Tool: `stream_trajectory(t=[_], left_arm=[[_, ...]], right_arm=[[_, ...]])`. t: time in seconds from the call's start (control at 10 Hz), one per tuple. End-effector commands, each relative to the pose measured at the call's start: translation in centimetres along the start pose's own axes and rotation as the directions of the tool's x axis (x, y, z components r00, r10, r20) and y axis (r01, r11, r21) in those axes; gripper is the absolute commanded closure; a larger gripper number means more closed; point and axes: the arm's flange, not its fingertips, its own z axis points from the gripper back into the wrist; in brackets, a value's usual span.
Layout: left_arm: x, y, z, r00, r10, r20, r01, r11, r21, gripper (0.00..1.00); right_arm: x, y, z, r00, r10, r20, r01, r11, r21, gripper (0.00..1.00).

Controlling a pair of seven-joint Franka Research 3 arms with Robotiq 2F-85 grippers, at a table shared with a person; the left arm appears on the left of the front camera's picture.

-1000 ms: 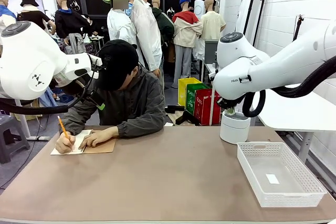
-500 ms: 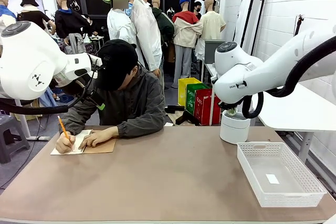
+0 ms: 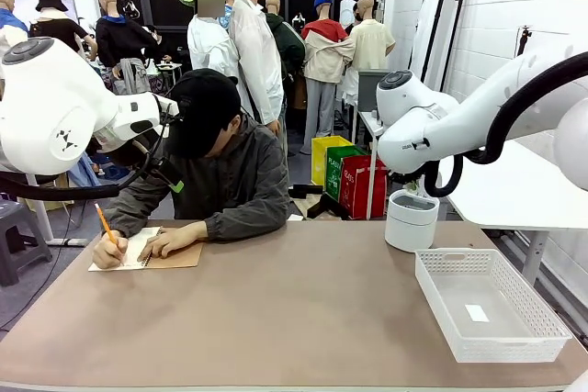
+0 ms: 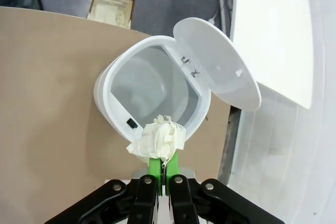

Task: Sort the paper based on its condition.
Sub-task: If a person hands you a paper, place it in the Organizing basket , and if it's crumpled, put it in the Trash can.

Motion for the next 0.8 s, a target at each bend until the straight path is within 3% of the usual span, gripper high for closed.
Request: stream_trajectory(t=[0.0, 0.7], left_arm=[[0.0, 0.1, 0.1, 1.0, 0.003, -0.005, -0.003, 1.0, -0.002, 0.0], [0.0, 0.1, 0.1, 1.0, 0.003, -0.005, -0.003, 1.0, -0.002, 0.0]], right_arm=[[1.4, 0.3, -0.9, 1.0, 0.018, -0.014, -0.019, 0.999, -0.042, 1.0], [1.8, 0.5, -4.1, 0.996, 0.077, -0.043, -0.08, 0.995, -0.066, 1.0]])
